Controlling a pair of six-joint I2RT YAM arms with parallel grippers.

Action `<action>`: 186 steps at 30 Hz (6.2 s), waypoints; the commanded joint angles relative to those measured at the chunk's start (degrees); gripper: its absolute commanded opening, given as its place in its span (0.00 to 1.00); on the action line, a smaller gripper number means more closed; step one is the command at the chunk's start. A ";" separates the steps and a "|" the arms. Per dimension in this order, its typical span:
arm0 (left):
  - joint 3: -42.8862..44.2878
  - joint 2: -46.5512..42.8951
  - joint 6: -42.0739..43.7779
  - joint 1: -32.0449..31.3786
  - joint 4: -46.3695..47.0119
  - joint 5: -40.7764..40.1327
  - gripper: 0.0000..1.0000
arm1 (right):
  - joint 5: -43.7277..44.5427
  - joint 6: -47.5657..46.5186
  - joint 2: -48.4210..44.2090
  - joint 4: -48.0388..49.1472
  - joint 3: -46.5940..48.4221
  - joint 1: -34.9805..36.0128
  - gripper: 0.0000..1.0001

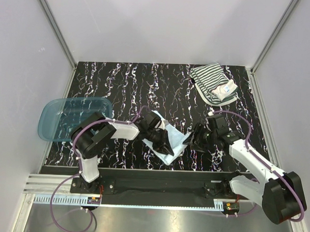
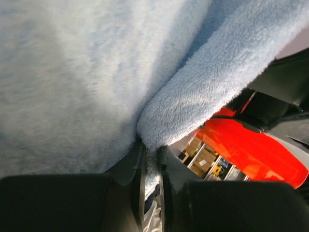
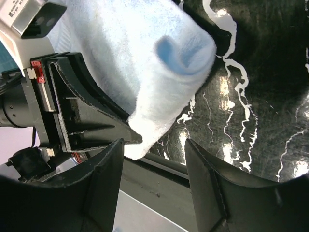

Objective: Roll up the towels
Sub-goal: Roll the towel

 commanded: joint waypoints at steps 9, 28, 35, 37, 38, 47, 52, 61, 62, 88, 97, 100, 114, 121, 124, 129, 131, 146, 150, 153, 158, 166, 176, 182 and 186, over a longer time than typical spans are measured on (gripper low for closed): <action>3.15 3.82 1.30 -0.38 2.22 7.01 0.09 | 1.66 1.54 4.86 6.88 -2.14 2.77 0.60; 1.57 3.73 0.86 -0.38 4.51 7.80 0.34 | 5.44 2.24 14.87 16.28 -3.55 3.29 0.45; 1.65 2.68 0.68 -0.38 4.00 7.02 0.48 | 6.05 1.54 19.62 17.17 -3.46 4.00 0.37; 2.71 1.72 3.66 -0.29 0.22 5.09 0.49 | 6.49 1.19 19.71 15.68 -2.68 4.09 0.35; 3.32 1.19 4.81 -0.29 -4.23 3.86 0.50 | 6.75 1.01 19.80 14.89 -2.23 4.17 0.33; 15.18 -6.55 18.61 -1.61 -30.97 -17.32 0.66 | 10.27 -3.11 18.39 2.23 5.06 4.53 0.25; 20.10 -9.70 23.18 -5.81 -37.06 -29.36 0.69 | 9.48 -4.61 19.88 -0.14 7.87 5.58 0.23; 20.47 -13.84 30.83 -16.20 -36.02 -47.48 0.70 | 8.43 -8.21 24.02 -5.41 13.58 8.04 0.22; 20.12 -13.67 31.62 -16.73 -35.40 -47.75 0.70 | 8.43 -8.39 24.45 -5.77 13.94 8.04 0.22; 10.44 -8.04 25.73 -21.65 -21.67 -40.62 0.57 | 7.55 -9.80 28.15 -7.36 17.02 8.04 0.21; 16.50 -9.98 26.44 -24.20 -34.93 -54.94 0.62 | 7.72 -9.80 28.50 -7.00 16.93 8.13 0.21; 19.31 -9.89 26.44 -26.22 -38.19 -59.78 0.62 | 7.64 -9.71 28.59 -6.92 16.84 8.04 0.21; 18.62 -4.62 25.30 -28.60 -33.55 -56.10 0.57 | 7.55 -9.71 29.03 -6.83 17.11 8.13 0.19; 16.77 -2.60 25.73 -29.03 -29.42 -54.96 0.40 | 7.55 -9.80 28.85 -7.09 17.02 8.13 0.18; 16.51 -2.51 25.74 -29.21 -28.63 -54.52 0.19 | 7.37 -9.71 29.20 -7.18 17.02 8.04 0.18; 14.32 -4.96 24.68 -29.04 -27.23 -53.20 0.00 | 7.37 -9.71 29.47 -7.53 17.46 8.13 0.19; 12.56 -6.71 23.02 -28.42 -25.91 -50.66 0.00 | 7.63 -9.97 29.47 -8.32 18.33 8.04 0.26; -7.48 -11.21 5.79 -19.90 2.91 -29.21 0.00 | 10.46 -8.48 20.60 -10.53 21.17 8.04 0.79; -8.19 -11.12 4.47 -17.52 5.04 -25.78 0.00 | 4.22 -6.73 13.41 -3.59 13.96 8.13 0.78; -8.36 -11.64 4.55 -15.77 4.51 -25.34 0.00 | 4.29 -5.06 9.01 -1.99 8.77 8.04 0.78; -10.29 -12.09 3.41 -14.18 5.73 -24.99 0.00 | 4.83 -3.03 4.16 -1.12 4.54 8.04 0.76; -15.82 -11.56 -1.24 -12.69 13.63 -22.44 0.00 | 2.63 2.85 5.47 11.34 -2.92 8.04 0.70; -18.55 -12.09 -3.79 -11.46 17.08 -21.65 0.00 | 2.01 5.93 9.34 21.20 -7.59 8.04 0.55; -18.30 -11.30 -3.80 -10.75 17.78 -20.15 0.00 | 3.50 6.72 7.24 22.61 -9.35 8.04 0.34; -14.18 -13.57 1.45 -11.36 9.28 -24.52 0.27 | 3.94 4.98 7.06 19.56 -7.52 8.04 0.24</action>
